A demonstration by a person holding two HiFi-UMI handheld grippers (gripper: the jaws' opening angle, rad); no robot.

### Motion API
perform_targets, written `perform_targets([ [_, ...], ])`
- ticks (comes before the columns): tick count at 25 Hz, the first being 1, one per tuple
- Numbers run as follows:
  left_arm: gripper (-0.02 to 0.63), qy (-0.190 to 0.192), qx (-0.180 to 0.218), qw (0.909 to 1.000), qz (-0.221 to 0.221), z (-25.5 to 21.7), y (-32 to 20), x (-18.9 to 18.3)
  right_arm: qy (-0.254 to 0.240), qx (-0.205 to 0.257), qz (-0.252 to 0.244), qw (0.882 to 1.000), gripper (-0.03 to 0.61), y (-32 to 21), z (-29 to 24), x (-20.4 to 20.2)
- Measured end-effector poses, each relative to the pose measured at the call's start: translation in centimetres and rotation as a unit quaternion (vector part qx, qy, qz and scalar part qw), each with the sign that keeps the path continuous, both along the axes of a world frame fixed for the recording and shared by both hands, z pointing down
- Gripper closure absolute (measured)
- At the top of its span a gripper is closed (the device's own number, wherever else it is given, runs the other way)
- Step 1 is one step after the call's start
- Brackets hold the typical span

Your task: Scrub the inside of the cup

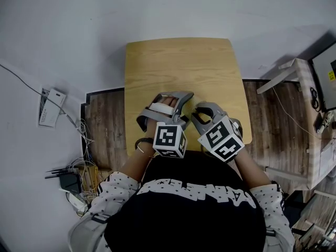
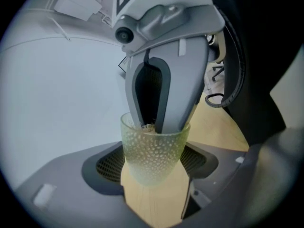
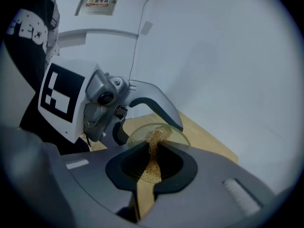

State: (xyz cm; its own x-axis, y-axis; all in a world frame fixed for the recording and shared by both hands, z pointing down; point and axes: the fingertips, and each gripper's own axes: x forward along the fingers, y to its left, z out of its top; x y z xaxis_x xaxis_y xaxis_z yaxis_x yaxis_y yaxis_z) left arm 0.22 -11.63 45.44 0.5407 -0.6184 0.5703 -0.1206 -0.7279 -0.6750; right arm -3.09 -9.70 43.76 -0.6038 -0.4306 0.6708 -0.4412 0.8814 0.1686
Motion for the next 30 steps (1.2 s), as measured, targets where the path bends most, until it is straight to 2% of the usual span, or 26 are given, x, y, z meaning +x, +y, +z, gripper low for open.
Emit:
perform_targets([
  [3,0.253,-0.003,-0.008,1.0,0.005,0.2,0.2,0.0,0.044,0.036,-0.039,0.998,0.531,0.4,0.4,0.0],
  [7,0.253,-0.004,-0.018,0.9998,0.012,0.4,0.4,0.1,0.084,0.058,-0.08,0.992,0.531,0.7,0.8,0.2],
  [11,0.253,0.001,-0.029,0.9995,0.015,0.5,0.5,0.3,0.139,0.086,-0.132,0.978,0.531,1.1,1.1,0.5],
  [18,0.253,0.015,-0.048,0.9985,0.021,1.1,0.8,0.8,0.249,0.156,-0.223,0.929,0.529,1.5,1.9,1.1],
  [20,0.253,0.02,-0.058,0.9978,0.025,1.3,1.0,1.0,0.278,0.178,-0.259,0.908,0.529,1.8,2.2,1.2],
  [23,0.253,0.026,-0.078,0.9962,0.029,1.7,1.3,1.2,0.319,0.212,-0.312,0.869,0.528,2.2,2.6,1.6],
  [25,0.253,0.029,-0.085,0.9954,0.031,1.8,1.5,1.3,0.335,0.226,-0.332,0.852,0.528,2.2,2.8,1.9],
  [27,0.253,0.03,-0.085,0.9955,0.029,1.7,1.4,1.3,0.338,0.23,-0.337,0.848,0.528,2.0,2.8,2.0],
  [30,0.253,0.028,-0.078,0.9964,0.019,1.5,0.9,1.1,0.328,0.224,-0.328,0.857,0.529,1.5,2.7,2.0],
])
